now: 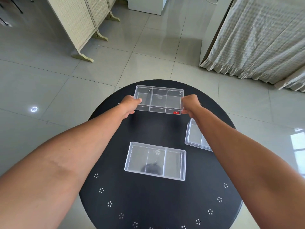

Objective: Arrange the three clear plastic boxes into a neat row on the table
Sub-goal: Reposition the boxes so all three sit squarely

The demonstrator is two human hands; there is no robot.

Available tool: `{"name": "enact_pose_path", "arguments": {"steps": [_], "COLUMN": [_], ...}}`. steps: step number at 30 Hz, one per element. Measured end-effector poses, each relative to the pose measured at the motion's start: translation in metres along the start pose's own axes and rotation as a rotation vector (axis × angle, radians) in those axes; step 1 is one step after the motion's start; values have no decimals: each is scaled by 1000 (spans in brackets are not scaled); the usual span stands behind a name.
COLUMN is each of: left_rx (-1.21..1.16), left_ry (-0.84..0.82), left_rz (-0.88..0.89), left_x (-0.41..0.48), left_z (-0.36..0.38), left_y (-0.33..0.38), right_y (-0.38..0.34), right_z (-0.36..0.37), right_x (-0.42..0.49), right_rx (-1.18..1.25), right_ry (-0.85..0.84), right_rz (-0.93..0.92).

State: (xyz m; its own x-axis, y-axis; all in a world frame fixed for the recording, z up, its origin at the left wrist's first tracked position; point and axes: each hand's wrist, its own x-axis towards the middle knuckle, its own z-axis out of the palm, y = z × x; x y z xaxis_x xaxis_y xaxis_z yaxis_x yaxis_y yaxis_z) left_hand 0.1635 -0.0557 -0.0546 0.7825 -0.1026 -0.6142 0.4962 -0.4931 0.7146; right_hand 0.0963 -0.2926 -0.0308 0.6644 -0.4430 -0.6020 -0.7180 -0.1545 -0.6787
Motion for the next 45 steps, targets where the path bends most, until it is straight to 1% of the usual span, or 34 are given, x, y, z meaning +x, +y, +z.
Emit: {"name": "enact_pose_path", "arguments": {"steps": [6,10,16,20,23,29,34,36,41,45], "left_rx": [-8,-4,12,-2,-35,-15,-12,-17,21,61], "left_ry": [9,2,-41,-64,-47,50,48,23,-33,-64], "left_rz": [31,67,33,15,-9,23,74,100,132,105], "left_x": [1,0,-5,-9,-16,-33,-69,-87,-127,-149], "left_z": [9,13,13,13,12,3,-9,-12,-12,-5], "left_y": [-3,0,3,4,3,-6,-19,-29,-69,-103], "right_y": [6,8,9,8,6,12,28,43,93,138], "right_z": [4,5,10,11,9,4,4,9,25,35], "right_x": [7,4,1,-2,-5,-25,-64,-84,-138,-166], "right_rx": [55,34,125,174,175,150,316,292,115,-7], "right_ry": [30,2,18,33,53,141,276,293,346,399], "right_rz": [0,4,15,-20,-50,-109,-178,-224,-365,-345]}}
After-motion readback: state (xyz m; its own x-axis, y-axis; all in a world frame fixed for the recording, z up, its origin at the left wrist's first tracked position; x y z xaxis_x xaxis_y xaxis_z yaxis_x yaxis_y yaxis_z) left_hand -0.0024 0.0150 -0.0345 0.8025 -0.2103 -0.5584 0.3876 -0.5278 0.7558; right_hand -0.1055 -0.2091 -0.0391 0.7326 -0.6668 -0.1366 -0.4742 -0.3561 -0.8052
